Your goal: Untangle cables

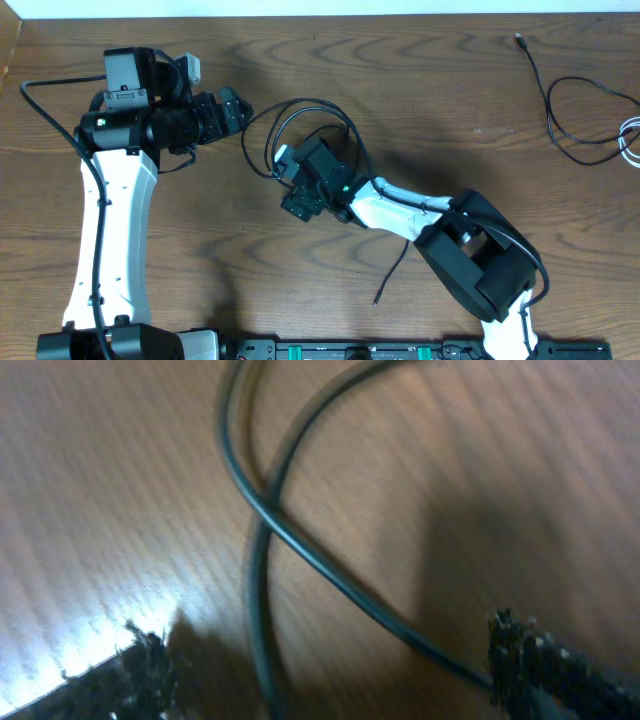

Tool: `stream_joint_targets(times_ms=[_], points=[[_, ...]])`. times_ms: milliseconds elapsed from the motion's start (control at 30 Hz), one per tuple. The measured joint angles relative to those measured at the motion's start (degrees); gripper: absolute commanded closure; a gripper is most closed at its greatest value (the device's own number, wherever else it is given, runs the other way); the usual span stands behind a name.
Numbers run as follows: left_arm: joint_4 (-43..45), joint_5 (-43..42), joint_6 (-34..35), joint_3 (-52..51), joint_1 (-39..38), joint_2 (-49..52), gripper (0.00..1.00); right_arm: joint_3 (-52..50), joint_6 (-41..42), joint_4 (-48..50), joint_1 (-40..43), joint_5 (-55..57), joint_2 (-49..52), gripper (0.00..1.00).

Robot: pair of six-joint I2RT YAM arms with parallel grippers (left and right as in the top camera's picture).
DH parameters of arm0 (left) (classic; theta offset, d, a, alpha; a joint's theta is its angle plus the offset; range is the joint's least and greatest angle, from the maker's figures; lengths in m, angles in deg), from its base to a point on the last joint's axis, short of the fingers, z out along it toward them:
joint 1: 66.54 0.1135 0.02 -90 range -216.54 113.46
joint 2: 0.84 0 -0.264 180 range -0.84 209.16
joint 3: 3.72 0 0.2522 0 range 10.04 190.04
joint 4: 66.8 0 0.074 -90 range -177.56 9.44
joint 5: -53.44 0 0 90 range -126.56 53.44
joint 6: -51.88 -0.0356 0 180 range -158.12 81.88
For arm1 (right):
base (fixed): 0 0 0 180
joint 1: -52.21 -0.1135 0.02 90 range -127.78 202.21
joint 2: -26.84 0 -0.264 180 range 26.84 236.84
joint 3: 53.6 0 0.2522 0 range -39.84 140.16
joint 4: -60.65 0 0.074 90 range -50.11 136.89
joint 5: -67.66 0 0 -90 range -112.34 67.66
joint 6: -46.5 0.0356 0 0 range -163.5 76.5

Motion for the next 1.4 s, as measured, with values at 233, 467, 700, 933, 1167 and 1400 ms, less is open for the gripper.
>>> stream_joint_targets(times_ms=[233,467,700,933,1167,1400], points=[[-0.63,1.42,-0.02,0.0,0.02,0.0,0.04,3.17,1.38,-7.02,0.44,-6.49,1.07,0.01],[-2.93,2.75,-0.02,0.0,0.0,0.0,0.04,4.07,6.49,-8.96,3.21,-11.32,1.09,0.64],[-3.48,2.93,-0.02,0.0,0.0,0.0,0.04,6.14,9.44,-15.74,2.91,-10.99,1.09,0.81],[-4.57,2.93,-0.02,0.0,0.02,0.0,0.04,7.52,9.6,-18.73,-2.43,-0.92,1.09,0.99],[-5.7,2.93,-0.02,0.0,0.02,0.0,0.03,8.66,8.68,-22.16,1.44,1.7,1.11,0.99],[-5.99,2.95,-0.02,0.0,0.0,0.0,0.04,8.81,7.45,-21.0,15.96,3.48,1.29,0.99]])
